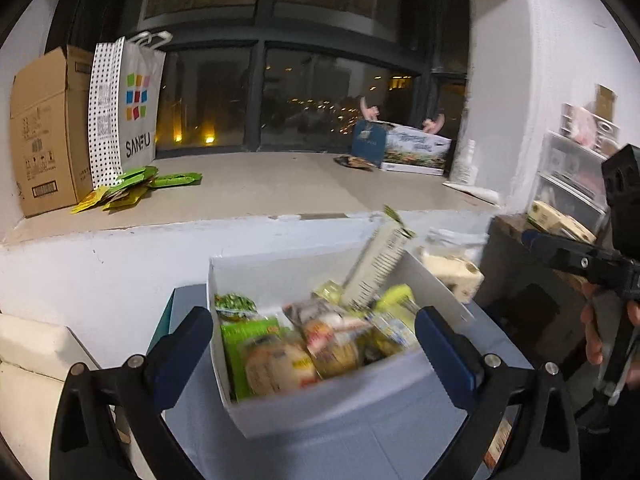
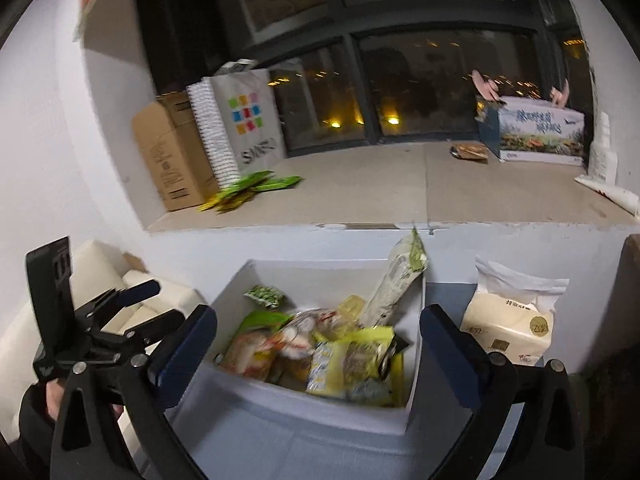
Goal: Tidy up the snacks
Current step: 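Grasp the orange cake packet on the table with the right tool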
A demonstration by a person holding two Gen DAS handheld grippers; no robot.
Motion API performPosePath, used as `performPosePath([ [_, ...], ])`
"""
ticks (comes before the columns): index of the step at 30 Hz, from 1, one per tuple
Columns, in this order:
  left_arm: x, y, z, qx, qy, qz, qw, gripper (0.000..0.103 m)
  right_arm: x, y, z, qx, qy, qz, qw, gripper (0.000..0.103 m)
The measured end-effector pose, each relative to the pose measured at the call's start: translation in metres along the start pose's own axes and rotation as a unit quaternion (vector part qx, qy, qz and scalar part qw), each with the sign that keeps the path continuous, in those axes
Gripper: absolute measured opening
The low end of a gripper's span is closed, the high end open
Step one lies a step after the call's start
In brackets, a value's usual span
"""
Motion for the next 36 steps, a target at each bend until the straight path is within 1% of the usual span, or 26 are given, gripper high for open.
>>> performPosePath([
  [3, -0.026, -0.022, 0.023, 0.015, 0.001, 0.006, 0.9999, 0.103, -0.031, -0.024, 0.000, -0.018, 0.017, 0.014, 1.000, 0.103],
  [5, -0.041, -0.037, 0.038, 0.020, -0.005, 0.006, 0.9998, 0.103, -0.048, -0.043, 0.003, -0.022, 0.027, 0.011, 0.999, 0.103],
  [9, -0.067, -0.069, 0.062, 0.000, -0.016, 0.011, 0.9998, 0.103, -0.077, -0.085, 0.010, -0.041, 0.031, 0.005, 0.999, 0.103],
  [11, -0.076, -0.084, 0.074, -0.012, -0.024, 0.009, 0.9996, 0.103, -0.088, -0.106, 0.015, -0.042, 0.022, 0.003, 0.999, 0.103],
  [14, -0.085, -0.099, 0.089, -0.020, -0.030, 0.000, 0.9994, 0.103, -0.099, -0.133, 0.024, -0.034, 0.019, -0.002, 0.999, 0.103],
  [15, -0.088, -0.102, 0.093, -0.020, -0.030, 0.000, 0.9994, 0.103, -0.102, -0.146, 0.027, -0.032, 0.012, -0.005, 0.999, 0.103],
  [17, -0.094, -0.106, 0.102, -0.012, -0.033, -0.002, 0.9994, 0.103, -0.105, -0.161, 0.032, -0.024, 0.008, -0.006, 1.000, 0.103],
  [19, -0.097, -0.108, 0.107, -0.006, -0.032, -0.004, 0.9995, 0.103, -0.106, -0.174, 0.037, -0.003, 0.011, -0.012, 1.000, 0.103],
  [22, -0.100, -0.109, 0.110, -0.009, -0.039, -0.001, 0.9992, 0.103, -0.108, -0.181, 0.041, 0.015, 0.020, -0.011, 1.000, 0.103],
  [25, -0.101, -0.108, 0.110, -0.007, -0.034, 0.000, 0.9994, 0.103, -0.110, -0.178, 0.041, 0.012, 0.016, -0.004, 1.000, 0.103],
  [27, -0.103, -0.108, 0.109, -0.010, -0.034, 0.002, 0.9994, 0.103, -0.108, -0.177, 0.041, 0.009, 0.006, -0.006, 1.000, 0.103],
  [29, -0.105, -0.110, 0.107, -0.012, -0.032, 0.000, 0.9994, 0.103, -0.102, -0.176, 0.043, 0.004, -0.020, -0.016, 1.000, 0.103],
  [30, -0.106, -0.110, 0.106, -0.011, -0.030, -0.001, 0.9995, 0.103, -0.096, -0.176, 0.046, 0.003, -0.037, -0.028, 0.999, 0.103],
  [32, -0.109, -0.113, 0.105, -0.009, -0.027, 0.001, 0.9996, 0.103, -0.081, -0.181, 0.057, 0.002, -0.084, -0.073, 0.994, 0.103],
  [33, -0.111, -0.114, 0.104, -0.009, -0.028, 0.001, 0.9996, 0.103, -0.071, -0.188, 0.063, -0.008, -0.114, -0.101, 0.988, 0.103],
  [34, -0.112, -0.116, 0.104, -0.009, -0.028, 0.001, 0.9996, 0.103, -0.067, -0.194, 0.066, -0.016, -0.121, -0.112, 0.986, 0.103],
  [36, -0.112, -0.119, 0.103, -0.009, -0.028, -0.003, 0.9996, 0.103, -0.056, -0.208, 0.072, -0.023, -0.120, -0.141, 0.982, 0.103],
])
Point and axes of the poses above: each gripper's, at about its wrist camera, not at the fingertips, and x roughly the way its jaws point, z to its right, y to its top, the point moved 2 cm from there along x, roughly the way its jaws point, and after that the axes turned 15 degrees about x, right-handed, at the moved point
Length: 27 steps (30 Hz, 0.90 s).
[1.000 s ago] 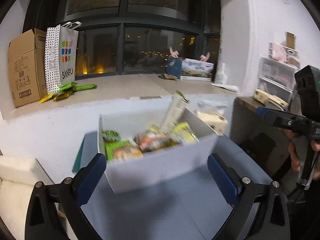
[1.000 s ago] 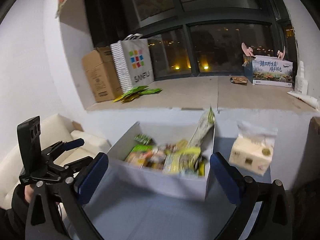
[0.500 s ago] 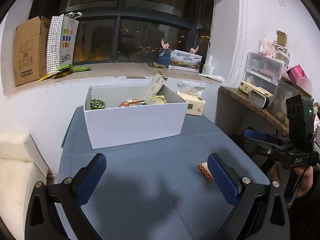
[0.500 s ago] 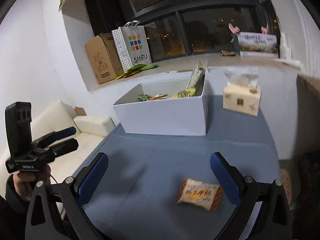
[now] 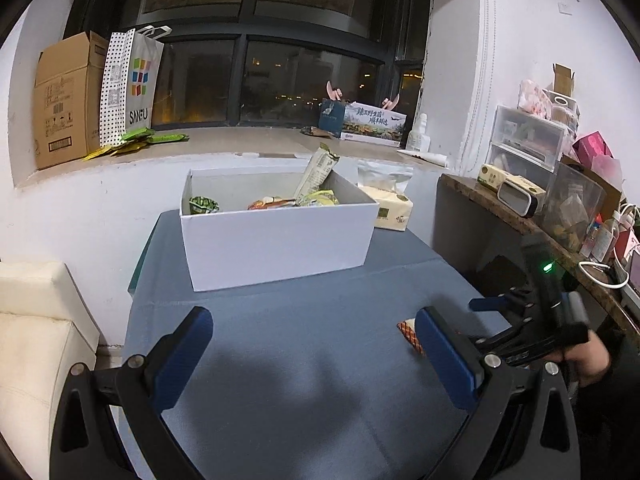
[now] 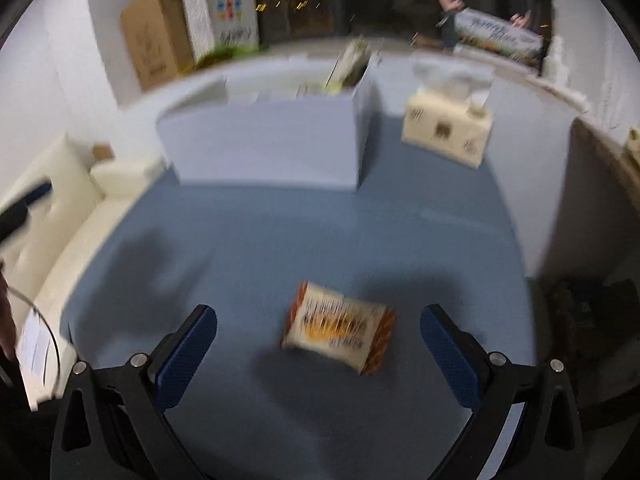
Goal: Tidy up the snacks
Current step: 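Grasp the orange cake packet on the table with the right tool, then carry the orange cake packet into the white box and open the right tool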
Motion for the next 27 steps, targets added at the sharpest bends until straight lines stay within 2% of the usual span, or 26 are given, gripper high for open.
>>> performPosePath([
  [6, 0.000, -0.003, 0.002, 0.005, 0.000, -0.003, 1.0000, 0.103, 0.037, -0.009, 0.009, 0.012, -0.027, -0.024, 0.999, 0.102],
  [7, 0.000, -0.003, 0.003, 0.006, 0.000, -0.004, 1.0000, 0.103, 0.043, -0.008, 0.012, 0.019, -0.026, -0.028, 0.999, 0.097],
  [8, 0.001, -0.003, 0.003, 0.005, -0.001, -0.005, 1.0000, 0.103, 0.048, -0.009, 0.014, 0.019, -0.017, -0.033, 0.999, 0.077],
  [11, 0.001, -0.004, 0.005, 0.006, -0.003, -0.005, 1.0000, 0.103, 0.050, -0.013, 0.010, 0.005, -0.027, -0.019, 0.999, 0.071],
  [13, 0.002, -0.005, 0.004, 0.004, -0.004, -0.005, 1.0000, 0.103, 0.044, -0.013, 0.010, 0.013, -0.003, -0.009, 1.000, 0.060],
  [14, 0.003, -0.005, 0.003, 0.003, -0.006, -0.005, 1.0000, 0.103, 0.042, -0.012, 0.012, 0.021, 0.006, -0.006, 1.000, 0.061],
  [17, 0.005, -0.006, 0.002, 0.000, -0.007, -0.007, 0.9999, 0.103, 0.038, -0.011, 0.011, 0.015, 0.000, 0.003, 1.000, 0.061],
  [20, 0.008, -0.002, 0.001, 0.001, -0.007, -0.005, 1.0000, 0.103, 0.030, -0.004, 0.003, 0.012, 0.019, 0.016, 1.000, 0.061],
  [23, 0.009, 0.003, -0.004, -0.004, -0.001, -0.001, 1.0000, 0.103, 0.017, 0.017, -0.012, 0.001, 0.043, 0.037, 0.998, 0.061],
  [27, 0.008, 0.003, -0.008, -0.018, -0.007, 0.003, 0.9998, 0.103, -0.001, 0.067, -0.047, -0.030, 0.061, 0.082, 0.994, 0.061],
])
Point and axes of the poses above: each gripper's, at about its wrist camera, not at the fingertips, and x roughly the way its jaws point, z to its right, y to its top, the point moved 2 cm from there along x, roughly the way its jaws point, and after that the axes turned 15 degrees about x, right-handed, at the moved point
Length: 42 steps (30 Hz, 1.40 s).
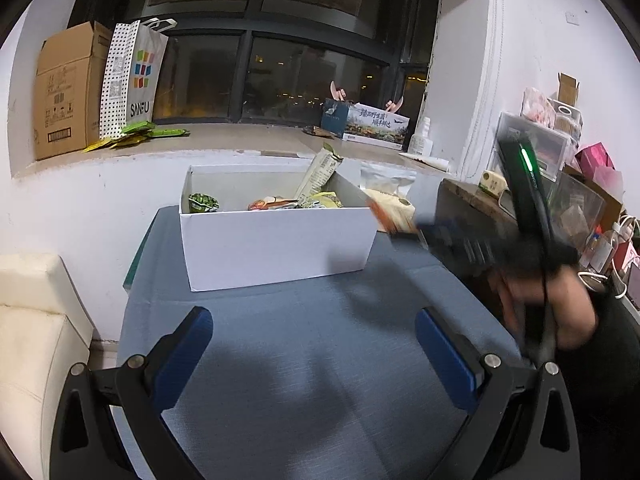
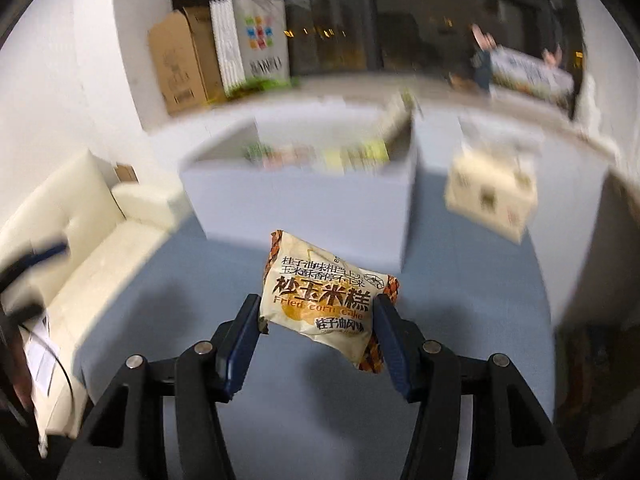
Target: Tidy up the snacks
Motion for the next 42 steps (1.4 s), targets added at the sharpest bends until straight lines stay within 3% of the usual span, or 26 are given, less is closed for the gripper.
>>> performPosePath([
  [5, 0.001, -0.002, -0.005, -0.009, 0.002, -0.001, 1.0000, 0.103, 0.021, 0.084, -0.046, -0.036, 0.006, 0.030, 0.999, 0.061],
  [10, -0.001, -0.003, -0.009, -0.012, 0.003, 0.001, 0.9999, 0.103, 0.078, 0.145, -0.064, -0.045, -0.026, 0.010, 0.999, 0.061],
  [14, -0.003, -0.003, -0.014, -0.017, 0.003, 0.004, 0.9998, 0.103, 0.124, 0.164, -0.060, -0.027, -0.041, -0.024, 0.999, 0.062],
  [16, -0.004, -0.003, -0.016, -0.016, 0.008, 0.004, 0.9998, 0.103, 0.136, 0.163, -0.057, -0.024, -0.048, -0.038, 0.998, 0.068],
  [18, -0.006, -0.003, -0.017, -0.017, 0.011, 0.005, 0.9998, 0.103, 0.142, 0.160, -0.057, -0.021, -0.054, -0.046, 0.997, 0.099],
  [19, -0.006, -0.002, -0.018, -0.017, 0.012, 0.006, 0.9998, 0.103, 0.138, 0.159, -0.057, -0.019, -0.061, -0.029, 0.997, 0.103],
  [26, -0.008, 0.009, -0.018, 0.000, 0.047, 0.006, 0.9989, 0.103, 0.086, 0.154, -0.059, -0.016, -0.033, 0.045, 0.998, 0.103],
  [33, -0.010, 0.023, -0.020, -0.013, 0.064, 0.012, 0.9978, 0.103, 0.012, 0.099, -0.077, -0.056, -0.019, 0.093, 0.994, 0.103],
  [42, -0.014, 0.030, -0.013, -0.011, 0.064, 0.010, 0.9978, 0.103, -0.056, 0.032, -0.056, -0.026, -0.030, 0.116, 0.992, 0.103],
])
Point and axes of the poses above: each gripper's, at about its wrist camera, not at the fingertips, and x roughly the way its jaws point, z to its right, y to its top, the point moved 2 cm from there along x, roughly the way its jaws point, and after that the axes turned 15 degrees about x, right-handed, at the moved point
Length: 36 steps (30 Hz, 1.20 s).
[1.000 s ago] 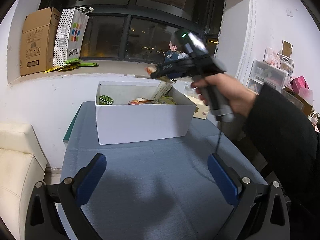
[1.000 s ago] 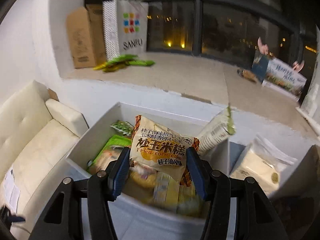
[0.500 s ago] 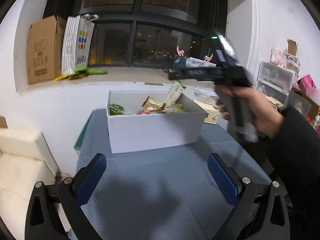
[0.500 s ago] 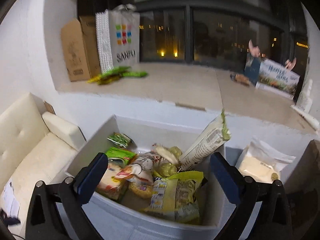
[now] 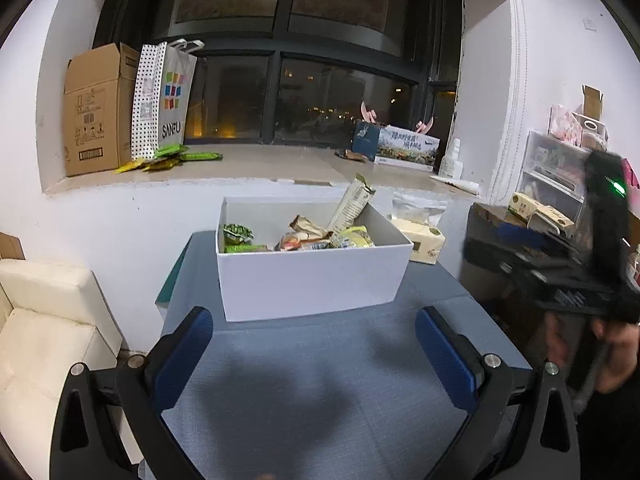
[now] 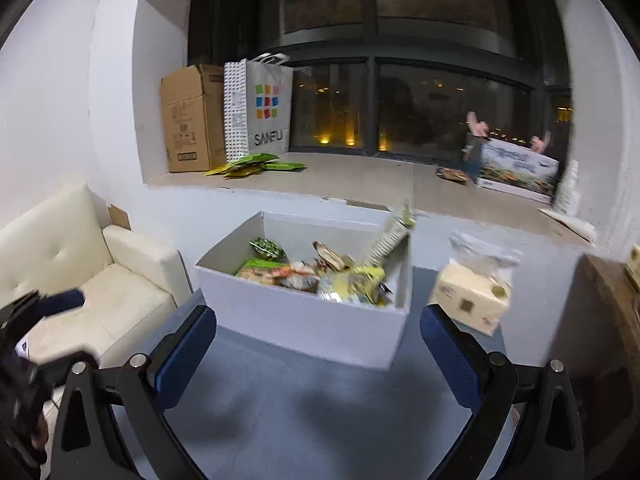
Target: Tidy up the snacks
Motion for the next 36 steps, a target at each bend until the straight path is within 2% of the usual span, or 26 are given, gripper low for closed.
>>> performPosePath([
  [5, -0.005, -0.001, 0.006, -0.016, -0.033, 0.003, 0.9993, 0.103, -0.029, -0.027, 0.012, 0.026, -0.003, -0.012, 1.000, 0.103],
  [11, -0.007, -0.005, 0.020, 0.005, -0.029, -0.010, 0.9995, 0.103, -0.047, -0.050, 0.020, 0.047, -0.012, -0.020, 0.999, 0.103],
  [36, -0.006, -0.004, 0.025, 0.017, -0.020, -0.019, 0.9995, 0.103, -0.047, -0.052, 0.020, 0.047, -0.011, -0.026, 0.998, 0.103],
])
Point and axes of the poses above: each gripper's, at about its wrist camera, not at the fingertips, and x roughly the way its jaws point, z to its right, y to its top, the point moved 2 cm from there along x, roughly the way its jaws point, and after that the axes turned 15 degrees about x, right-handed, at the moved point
